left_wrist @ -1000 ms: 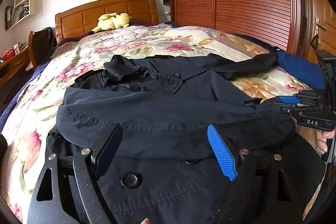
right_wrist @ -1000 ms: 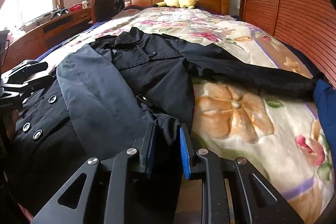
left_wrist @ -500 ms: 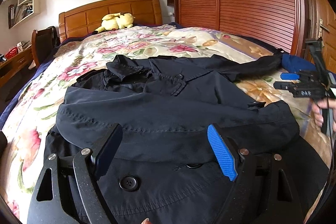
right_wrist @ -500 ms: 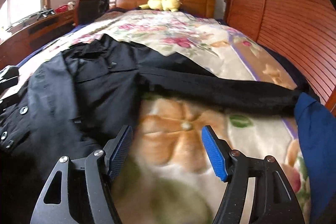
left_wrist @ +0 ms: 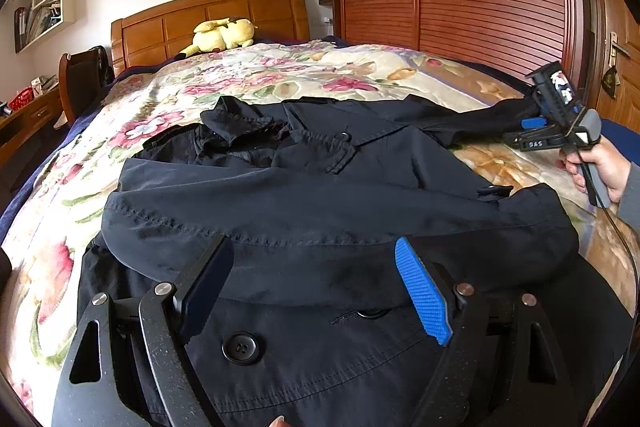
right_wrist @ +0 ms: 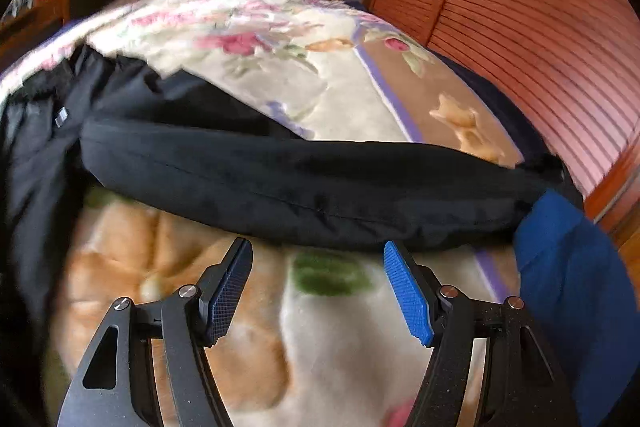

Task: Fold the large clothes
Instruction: 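Move the right tool to the other sleeve and close on it, then lay the gripped sleeve across the coat front with the right tool and open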

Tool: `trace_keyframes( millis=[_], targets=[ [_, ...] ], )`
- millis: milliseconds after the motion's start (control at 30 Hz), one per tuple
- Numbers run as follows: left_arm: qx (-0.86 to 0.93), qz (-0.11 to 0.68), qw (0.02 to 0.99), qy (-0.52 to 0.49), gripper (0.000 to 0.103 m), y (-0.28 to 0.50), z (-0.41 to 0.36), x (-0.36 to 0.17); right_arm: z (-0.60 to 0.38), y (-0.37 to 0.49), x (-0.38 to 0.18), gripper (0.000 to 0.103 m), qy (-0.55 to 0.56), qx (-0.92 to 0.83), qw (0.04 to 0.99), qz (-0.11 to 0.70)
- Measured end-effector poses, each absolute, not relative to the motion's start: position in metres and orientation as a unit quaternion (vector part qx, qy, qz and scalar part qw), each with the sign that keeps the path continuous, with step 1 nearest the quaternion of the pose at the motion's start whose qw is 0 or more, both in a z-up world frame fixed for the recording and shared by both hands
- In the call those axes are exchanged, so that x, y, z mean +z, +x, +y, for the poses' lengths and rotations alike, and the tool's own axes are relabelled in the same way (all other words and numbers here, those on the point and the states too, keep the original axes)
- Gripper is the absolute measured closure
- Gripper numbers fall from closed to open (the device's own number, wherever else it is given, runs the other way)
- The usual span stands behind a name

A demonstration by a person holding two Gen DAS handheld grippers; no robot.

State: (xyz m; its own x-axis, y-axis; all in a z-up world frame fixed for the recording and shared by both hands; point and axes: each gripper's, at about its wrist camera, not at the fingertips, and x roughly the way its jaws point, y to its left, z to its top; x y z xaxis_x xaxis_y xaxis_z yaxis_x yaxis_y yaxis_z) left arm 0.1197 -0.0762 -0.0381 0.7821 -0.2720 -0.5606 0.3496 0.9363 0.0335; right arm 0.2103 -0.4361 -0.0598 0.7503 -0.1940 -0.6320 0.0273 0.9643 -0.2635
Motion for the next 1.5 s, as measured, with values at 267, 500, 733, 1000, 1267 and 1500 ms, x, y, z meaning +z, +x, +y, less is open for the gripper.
trace_keyframes(
  millis=[267, 500, 733, 1000, 1267, 1500],
  targets=[
    [-0.165, 0.286, 0.942, 0.067, 0.019, 0.12, -0.077, -0.038, -0.422, 0.244, -0.07, 0.033, -0.182, -0.082, 0.911, 0.361],
    [-0.165, 0.286, 0.941, 0.068, 0.019, 0.12, -0.077, -0.038, -0.434, 0.259, -0.069, 0.033, -0.166, -0.106, 0.911, 0.361],
    [-0.165, 0.286, 0.942, 0.066, 0.019, 0.12, -0.077, -0.038, -0.435, 0.267, -0.076, 0.079, -0.178, -0.119, 0.901, 0.376],
    [-0.165, 0.275, 0.945, 0.068, 0.019, 0.115, -0.074, -0.03, -0.426, 0.25, -0.034, 0.1, -0.137, -0.127, 0.933, 0.307],
    [-0.159, 0.265, 0.949, 0.059, 0.019, 0.112, -0.061, -0.021, -0.364, 0.214, 0.027, 0.1, -0.149, -0.063, 0.96, 0.229],
    [-0.154, 0.262, 0.951, 0.051, 0.019, 0.11, -0.05, -0.017, -0.29, 0.172, 0.04, 0.1, -0.159, 0.052, 0.967, 0.194]
  ],
)
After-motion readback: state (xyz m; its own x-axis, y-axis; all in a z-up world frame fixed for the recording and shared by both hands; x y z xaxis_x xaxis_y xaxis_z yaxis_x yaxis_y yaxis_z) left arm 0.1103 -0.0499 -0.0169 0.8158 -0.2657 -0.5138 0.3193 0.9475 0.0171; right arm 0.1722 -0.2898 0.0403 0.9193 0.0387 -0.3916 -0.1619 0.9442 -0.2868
